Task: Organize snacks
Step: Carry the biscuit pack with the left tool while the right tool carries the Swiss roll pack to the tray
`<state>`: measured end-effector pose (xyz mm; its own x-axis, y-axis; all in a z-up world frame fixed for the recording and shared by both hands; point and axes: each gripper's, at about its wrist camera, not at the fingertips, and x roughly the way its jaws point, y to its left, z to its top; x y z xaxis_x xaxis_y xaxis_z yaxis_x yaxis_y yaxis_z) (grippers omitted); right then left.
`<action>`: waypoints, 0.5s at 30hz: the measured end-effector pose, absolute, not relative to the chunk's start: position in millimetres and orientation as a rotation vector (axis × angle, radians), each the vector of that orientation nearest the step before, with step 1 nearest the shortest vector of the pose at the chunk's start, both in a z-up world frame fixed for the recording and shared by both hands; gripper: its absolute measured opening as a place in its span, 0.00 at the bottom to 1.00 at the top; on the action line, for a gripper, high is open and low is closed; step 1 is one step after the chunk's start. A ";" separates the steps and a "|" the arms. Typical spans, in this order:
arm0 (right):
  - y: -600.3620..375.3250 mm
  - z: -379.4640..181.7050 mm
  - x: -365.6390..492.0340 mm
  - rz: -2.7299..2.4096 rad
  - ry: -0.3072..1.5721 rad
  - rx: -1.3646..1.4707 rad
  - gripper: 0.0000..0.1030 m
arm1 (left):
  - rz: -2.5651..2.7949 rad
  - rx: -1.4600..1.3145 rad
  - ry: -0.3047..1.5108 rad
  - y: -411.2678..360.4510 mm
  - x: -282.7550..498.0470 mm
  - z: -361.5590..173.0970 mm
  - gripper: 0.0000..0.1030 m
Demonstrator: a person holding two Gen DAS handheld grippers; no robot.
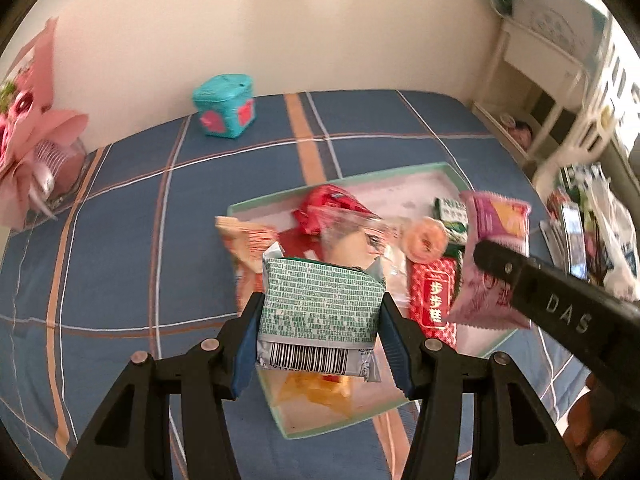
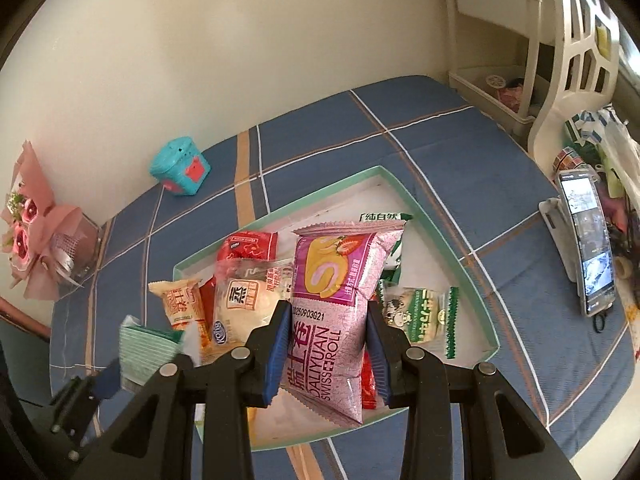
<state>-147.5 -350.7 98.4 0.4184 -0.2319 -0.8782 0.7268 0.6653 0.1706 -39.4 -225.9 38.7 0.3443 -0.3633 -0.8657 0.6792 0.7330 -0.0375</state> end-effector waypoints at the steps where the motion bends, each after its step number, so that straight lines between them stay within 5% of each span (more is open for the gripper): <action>1: -351.0 98.5 -148.5 -0.645 0.961 0.593 0.38 | -0.699 0.370 1.008 -229.1 -42.3 37.0 0.55; 15: -357.7 78.1 -151.5 -0.619 1.028 0.609 0.38 | -0.688 0.500 1.002 -258.8 -63.7 11.2 0.55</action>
<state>-151.5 -357.7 78.1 0.3821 -0.1796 -0.9065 0.7170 0.6765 0.1682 -63.7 -258.8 11.2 0.3622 -0.2897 -0.8860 0.7227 0.6875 0.0706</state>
